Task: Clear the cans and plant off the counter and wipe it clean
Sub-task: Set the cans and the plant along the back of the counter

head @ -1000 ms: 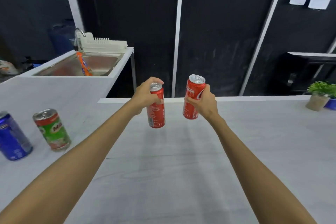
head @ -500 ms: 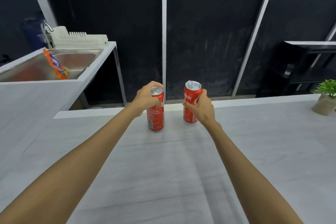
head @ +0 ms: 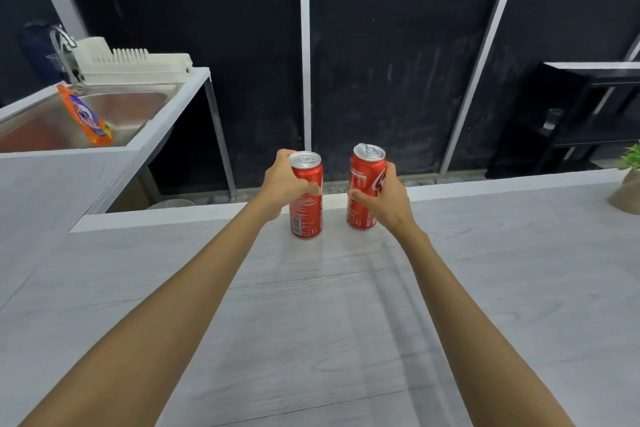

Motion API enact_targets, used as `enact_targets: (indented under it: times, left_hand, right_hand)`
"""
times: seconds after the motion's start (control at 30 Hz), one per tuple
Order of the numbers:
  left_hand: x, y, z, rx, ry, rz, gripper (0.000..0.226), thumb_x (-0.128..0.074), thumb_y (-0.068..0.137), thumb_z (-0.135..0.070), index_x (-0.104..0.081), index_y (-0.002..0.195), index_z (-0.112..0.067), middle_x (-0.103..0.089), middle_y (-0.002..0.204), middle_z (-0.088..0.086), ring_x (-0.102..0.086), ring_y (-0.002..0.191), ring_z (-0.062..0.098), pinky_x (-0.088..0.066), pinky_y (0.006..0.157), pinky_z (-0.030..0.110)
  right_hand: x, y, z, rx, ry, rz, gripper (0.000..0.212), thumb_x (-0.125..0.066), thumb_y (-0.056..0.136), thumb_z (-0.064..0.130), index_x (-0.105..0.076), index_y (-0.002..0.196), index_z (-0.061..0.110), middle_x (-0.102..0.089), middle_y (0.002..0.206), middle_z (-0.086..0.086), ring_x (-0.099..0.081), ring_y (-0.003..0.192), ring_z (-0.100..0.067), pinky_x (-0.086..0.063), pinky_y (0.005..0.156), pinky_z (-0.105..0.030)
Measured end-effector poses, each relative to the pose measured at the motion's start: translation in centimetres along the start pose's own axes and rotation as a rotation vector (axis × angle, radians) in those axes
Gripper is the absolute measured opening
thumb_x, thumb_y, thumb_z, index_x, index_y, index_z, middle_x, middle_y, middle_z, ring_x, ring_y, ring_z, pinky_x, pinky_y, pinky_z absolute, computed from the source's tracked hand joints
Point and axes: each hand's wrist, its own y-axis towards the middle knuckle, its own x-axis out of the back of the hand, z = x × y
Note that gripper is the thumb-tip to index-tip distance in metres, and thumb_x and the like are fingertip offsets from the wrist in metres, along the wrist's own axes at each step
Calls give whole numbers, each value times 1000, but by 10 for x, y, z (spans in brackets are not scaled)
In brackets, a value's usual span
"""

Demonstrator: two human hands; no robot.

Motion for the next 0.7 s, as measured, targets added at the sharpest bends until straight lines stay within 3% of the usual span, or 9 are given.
enact_targets:
  times: [0.7]
  left_hand:
    - [-11,-5,14,11,-117,12,80,-67,78,-3,-19,140,-20,-38,142,8,-39,131,29,-34,105,51]
  right_hand:
    - [-1,-7,-1,-49,57,61,69,-68,83,23,-28,139,14,-42,143,-7,-44,130,-28,-36,106,-46]
